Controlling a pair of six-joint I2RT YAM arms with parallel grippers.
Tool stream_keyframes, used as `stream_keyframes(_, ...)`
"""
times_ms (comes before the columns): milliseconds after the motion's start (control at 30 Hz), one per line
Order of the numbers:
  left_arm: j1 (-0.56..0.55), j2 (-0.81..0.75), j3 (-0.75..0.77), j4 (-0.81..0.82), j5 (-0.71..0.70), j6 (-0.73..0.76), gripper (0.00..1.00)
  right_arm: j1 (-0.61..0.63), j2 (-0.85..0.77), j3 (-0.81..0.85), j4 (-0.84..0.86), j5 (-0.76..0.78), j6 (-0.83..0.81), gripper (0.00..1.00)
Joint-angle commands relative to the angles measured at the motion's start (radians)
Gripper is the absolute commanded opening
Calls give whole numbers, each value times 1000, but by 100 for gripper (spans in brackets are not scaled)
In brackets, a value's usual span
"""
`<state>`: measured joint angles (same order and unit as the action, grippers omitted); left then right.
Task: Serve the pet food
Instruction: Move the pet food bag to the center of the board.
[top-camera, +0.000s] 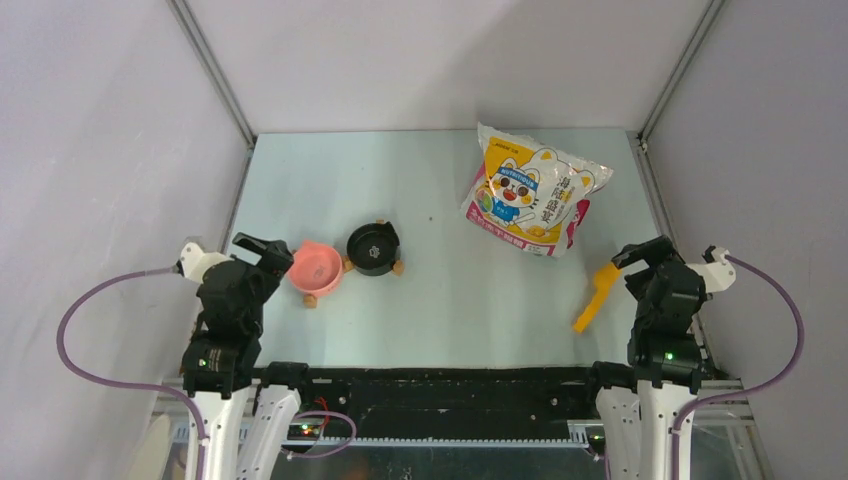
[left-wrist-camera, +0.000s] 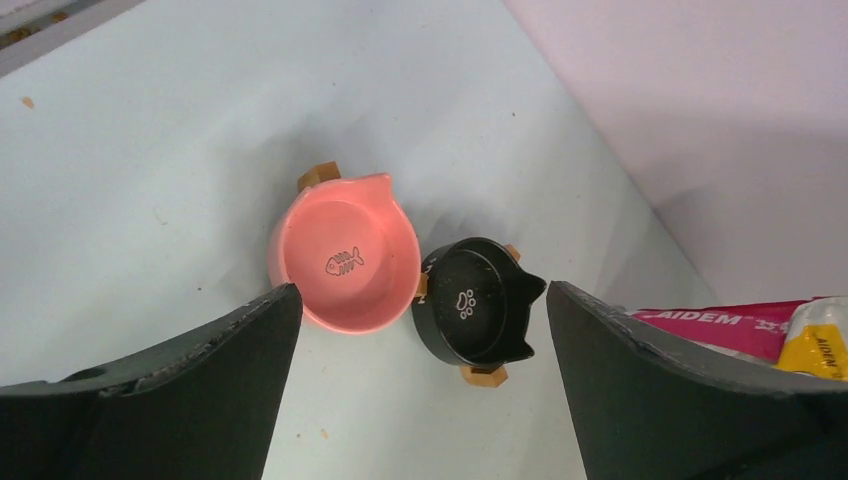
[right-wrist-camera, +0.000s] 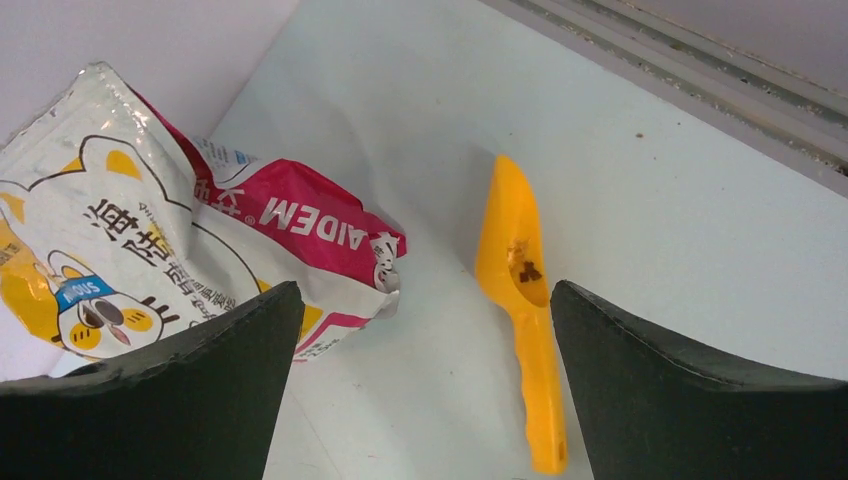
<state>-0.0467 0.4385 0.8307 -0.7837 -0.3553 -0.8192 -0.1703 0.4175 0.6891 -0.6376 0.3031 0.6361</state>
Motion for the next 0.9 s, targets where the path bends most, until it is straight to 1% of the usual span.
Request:
stream_keyframes(0,-4,-12,-4,7,11,43,99,-3,-31,36,39,-57,-37,100)
stream_keyframes(100,-3,-16,-38,39,53,60,99,-3,-53,29,114,-144,-98,100)
stream_keyframes(133,-3,-13,-42,51,59,65,99,-3,-53,26,137,-229,-111,100)
stream_keyframes(167,-3,-10,-45,52,60,69,99,-3,-49,22,179,-254,-124,100)
stream_keyframes(200,-3,-4,-50,51,63,70,100,-3,-45,22,202,-323,-128,100)
stream_keyframes(367,-3,5,-66,56,84,78,100,-3,51,23,391,-479,-150,100)
stream_keyframes(433,-2,8,-71,61,87,78,100,-3,114,29,451,-579,-187,100)
stream_keyframes(467,-3,12,-73,63,88,79,100,-3,162,39,457,-591,-198,100)
stream_keyframes(567,-3,33,-83,77,122,86,99,-3,288,144,391,-596,-275,100)
stream_keyframes(667,-3,52,-94,101,189,106,100,-5,447,253,337,-618,-415,100)
stream_keyframes(700,-4,61,-98,119,207,110,99,-6,476,269,337,-629,-440,100)
stream_keyframes(733,-4,65,-99,128,242,120,100,-6,538,303,345,-635,-476,100)
stream_keyframes(767,-3,73,-101,139,257,125,100,-6,599,322,349,-660,-498,100)
stream_keyframes(800,-3,76,-100,141,275,132,100,-6,626,360,359,-684,-545,100)
stream_keyframes(833,-3,79,-101,146,277,134,99,-6,679,380,363,-746,-571,100)
stream_keyframes(867,-3,80,-104,146,270,131,99,-7,702,420,366,-782,-631,100)
